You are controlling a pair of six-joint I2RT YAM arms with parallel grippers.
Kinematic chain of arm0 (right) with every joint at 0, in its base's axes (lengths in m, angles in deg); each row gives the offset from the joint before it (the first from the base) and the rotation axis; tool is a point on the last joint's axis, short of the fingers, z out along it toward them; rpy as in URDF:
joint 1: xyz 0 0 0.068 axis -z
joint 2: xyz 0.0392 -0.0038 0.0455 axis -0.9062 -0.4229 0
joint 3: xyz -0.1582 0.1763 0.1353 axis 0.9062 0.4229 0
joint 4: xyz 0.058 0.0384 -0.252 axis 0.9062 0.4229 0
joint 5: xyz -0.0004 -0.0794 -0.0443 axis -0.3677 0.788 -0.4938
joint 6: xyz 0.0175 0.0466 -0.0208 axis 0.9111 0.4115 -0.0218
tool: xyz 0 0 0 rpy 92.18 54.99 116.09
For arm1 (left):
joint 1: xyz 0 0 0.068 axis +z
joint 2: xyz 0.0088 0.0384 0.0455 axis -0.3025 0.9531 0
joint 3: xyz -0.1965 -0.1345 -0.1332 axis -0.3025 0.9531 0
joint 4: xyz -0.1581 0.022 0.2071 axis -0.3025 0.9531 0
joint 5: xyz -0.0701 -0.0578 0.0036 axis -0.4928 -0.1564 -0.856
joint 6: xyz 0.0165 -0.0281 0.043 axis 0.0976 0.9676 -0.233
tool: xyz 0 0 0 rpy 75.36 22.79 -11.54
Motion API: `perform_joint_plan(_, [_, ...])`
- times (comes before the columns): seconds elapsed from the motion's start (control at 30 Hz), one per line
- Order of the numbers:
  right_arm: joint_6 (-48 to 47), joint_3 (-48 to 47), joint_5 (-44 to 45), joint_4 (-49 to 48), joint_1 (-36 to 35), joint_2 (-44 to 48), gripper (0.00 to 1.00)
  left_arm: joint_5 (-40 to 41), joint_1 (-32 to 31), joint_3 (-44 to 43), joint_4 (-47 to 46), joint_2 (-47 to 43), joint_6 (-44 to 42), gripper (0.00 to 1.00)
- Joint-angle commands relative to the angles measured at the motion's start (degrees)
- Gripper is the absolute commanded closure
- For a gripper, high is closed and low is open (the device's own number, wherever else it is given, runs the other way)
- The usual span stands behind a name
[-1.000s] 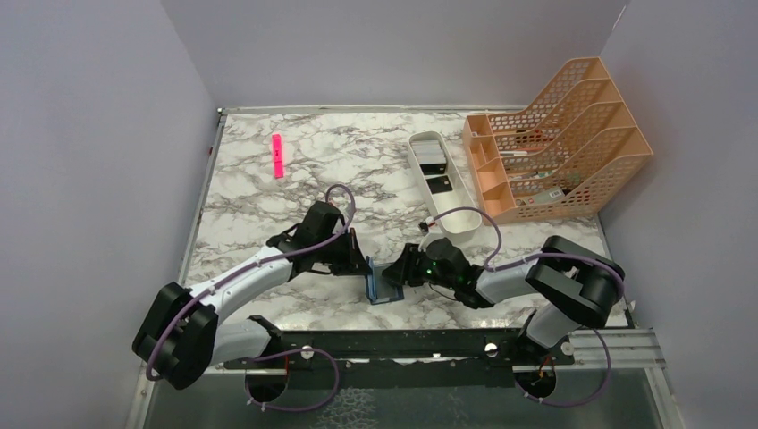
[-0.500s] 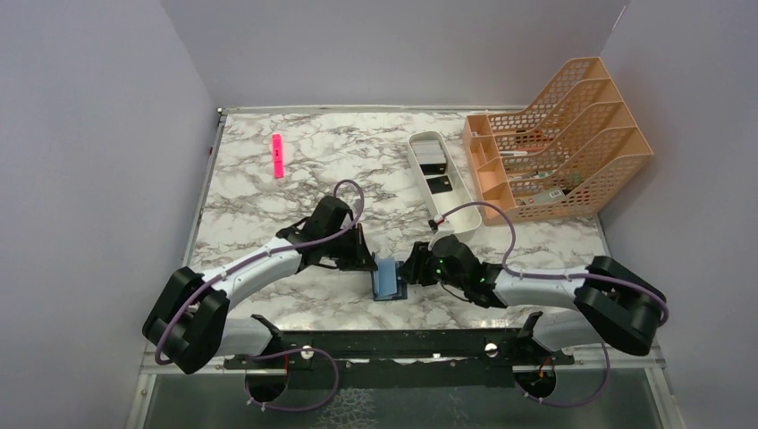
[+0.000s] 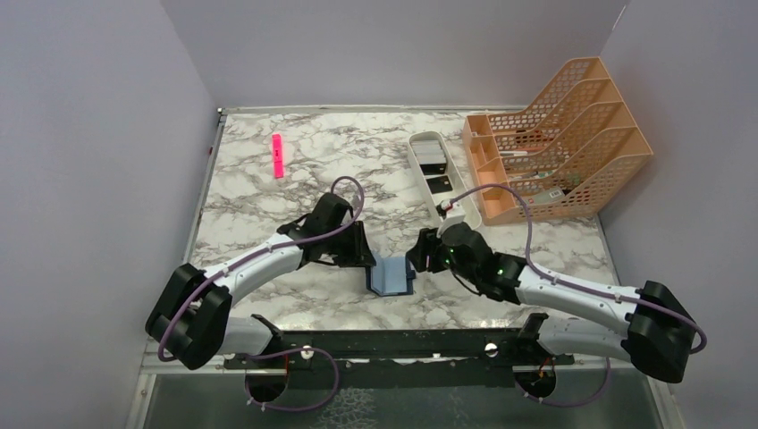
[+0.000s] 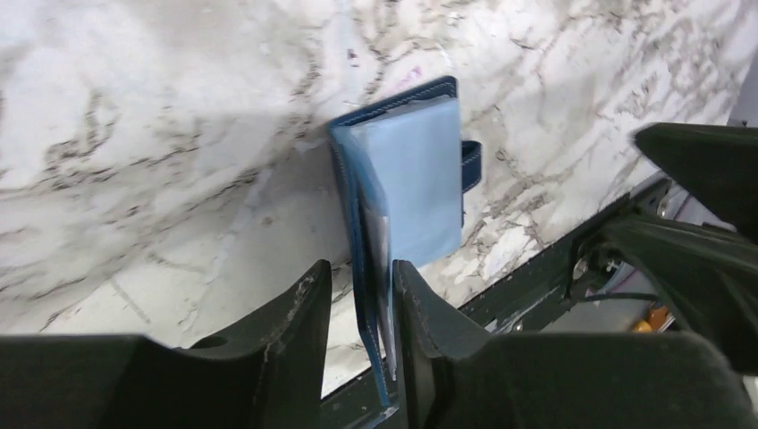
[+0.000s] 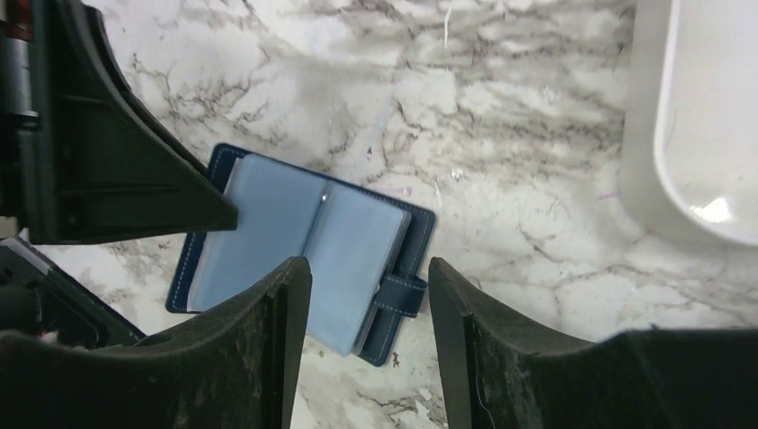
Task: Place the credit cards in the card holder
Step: Turn over the card slot in the card holder, then pick up the credit card from the storage box.
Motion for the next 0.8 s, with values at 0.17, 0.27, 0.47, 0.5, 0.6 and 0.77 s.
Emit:
perform_joint_plan(0.17, [-18.4,-12.3,4.6,7.3,4.2,-1.6,0.39,12.7,3.3,-3.6,10.0,-4.4,-2.8,0.54])
perform_joint_plan(0.27, [-22.1,-15.3,2.9,6.9,8.5,-3.2,0.39,16.1,3.3,-4.3,11.5,-6.8,-3.2,0.52])
perform_joint_plan(0.47, [-28.3,-22.4,-0.2,6.6,16.9,-10.6,0.40,16.9,3.4,-5.7,12.0,-10.6,-6.2,0.50])
perform_joint_plan(0.5, [-29.0,-23.5,-0.4,6.4,18.0,-12.0,0.40,17.5,3.3,-5.7,12.2,-11.2,-6.7,0.50])
perform_joint_plan(0.6, [-30.7,-26.9,-2.1,6.4,21.4,-16.5,0.41,18.3,3.4,-6.0,12.4,-12.4,-8.4,0.49])
perform_joint_plan(0.77, [-43.7,-32.4,-6.2,6.6,26.1,-24.8,0.41,13.3,3.3,-7.0,12.3,-13.4,-11.3,0.44])
